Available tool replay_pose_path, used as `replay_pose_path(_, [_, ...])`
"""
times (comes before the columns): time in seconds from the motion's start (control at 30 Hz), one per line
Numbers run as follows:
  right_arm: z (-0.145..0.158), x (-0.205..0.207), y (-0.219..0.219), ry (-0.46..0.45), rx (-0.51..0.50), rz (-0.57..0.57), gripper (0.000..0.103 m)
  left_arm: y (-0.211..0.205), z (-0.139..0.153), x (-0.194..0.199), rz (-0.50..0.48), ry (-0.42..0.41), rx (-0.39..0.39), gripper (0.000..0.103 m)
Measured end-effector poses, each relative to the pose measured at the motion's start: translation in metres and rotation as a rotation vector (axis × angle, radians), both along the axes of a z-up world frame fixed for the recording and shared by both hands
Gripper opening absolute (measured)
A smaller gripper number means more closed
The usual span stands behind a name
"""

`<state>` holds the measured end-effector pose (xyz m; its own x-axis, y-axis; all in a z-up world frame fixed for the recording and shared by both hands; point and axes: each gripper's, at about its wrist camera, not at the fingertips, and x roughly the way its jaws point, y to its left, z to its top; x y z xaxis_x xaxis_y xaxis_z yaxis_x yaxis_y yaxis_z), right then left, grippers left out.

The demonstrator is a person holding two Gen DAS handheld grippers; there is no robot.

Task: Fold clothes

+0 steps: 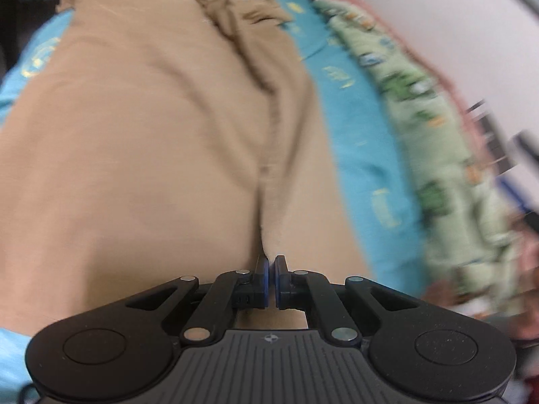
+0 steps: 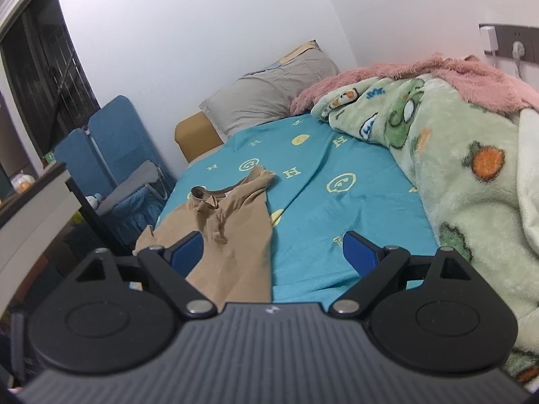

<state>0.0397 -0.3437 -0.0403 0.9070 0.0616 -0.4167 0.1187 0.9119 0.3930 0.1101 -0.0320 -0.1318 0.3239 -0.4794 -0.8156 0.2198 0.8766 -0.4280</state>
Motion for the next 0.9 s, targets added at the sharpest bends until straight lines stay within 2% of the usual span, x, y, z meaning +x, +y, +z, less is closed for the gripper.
replay_pose_path(0.03, [0.001, -0.002, 0.002, -0.006, -0.016, -0.006, 0.091, 0.001, -0.004, 0.000, 0.008, -0.005, 0.030, 0.005])
replay_pose_path(0.1, [0.004, -0.004, 0.008, -0.020, -0.055, -0.017, 0.091, 0.003, -0.005, 0.002, 0.000, -0.006, 0.031, 0.007])
replay_pose_path(0.13, [0.006, -0.005, 0.011, -0.027, -0.075, -0.022, 0.091, 0.003, 0.000, 0.003, -0.007, -0.024, 0.040, 0.012])
replay_pose_path(0.2, [0.012, -0.002, 0.018, -0.027, -0.101, -0.033, 0.091, 0.004, 0.010, 0.006, -0.014, -0.065, 0.061, 0.032])
replay_pose_path(0.23, [0.019, 0.004, 0.022, -0.032, -0.102, -0.032, 0.091, 0.006, 0.015, 0.008, -0.014, -0.086, 0.072, 0.046])
replay_pose_path(0.27, [0.025, 0.009, 0.026, -0.037, -0.103, -0.030, 0.091, 0.006, 0.021, 0.013, -0.007, -0.108, 0.081, 0.050])
replay_pose_path(0.33, [0.040, 0.025, 0.033, -0.048, -0.089, -0.041, 0.091, 0.002, 0.033, 0.029, 0.010, -0.153, 0.104, 0.051])
replay_pose_path(0.4, [0.050, 0.043, 0.038, -0.057, -0.079, -0.059, 0.091, -0.005, 0.043, 0.050, 0.030, -0.202, 0.127, 0.056])
replay_pose_path(0.47, [0.055, 0.063, 0.043, -0.062, -0.071, -0.084, 0.091, -0.017, 0.049, 0.078, 0.063, -0.259, 0.159, 0.067])
replay_pose_path(0.53, [0.043, 0.078, 0.042, -0.075, -0.066, -0.102, 0.091, -0.029, 0.051, 0.112, 0.107, -0.303, 0.166, 0.071])
replay_pose_path(0.57, [0.033, 0.084, 0.040, -0.068, -0.055, -0.104, 0.091, -0.035, 0.051, 0.130, 0.128, -0.314, 0.145, 0.071])
replay_pose_path(0.63, [0.010, 0.093, 0.033, -0.036, -0.021, -0.084, 0.091, -0.047, 0.044, 0.168, 0.162, -0.335, 0.117, 0.074])
replay_pose_path(0.67, [-0.001, 0.098, 0.029, -0.013, -0.011, -0.079, 0.091, -0.055, 0.040, 0.186, 0.176, -0.357, 0.129, 0.077])
replay_pose_path(0.73, [-0.014, 0.110, 0.024, 0.045, -0.010, -0.087, 0.091, -0.075, 0.029, 0.221, 0.184, -0.424, 0.195, 0.078])
replay_pose_path(0.9, [-0.030, 0.133, 0.016, 0.049, -0.014, -0.095, 0.091, -0.120, -0.010, 0.287, 0.169, -0.527, 0.460, 0.080])
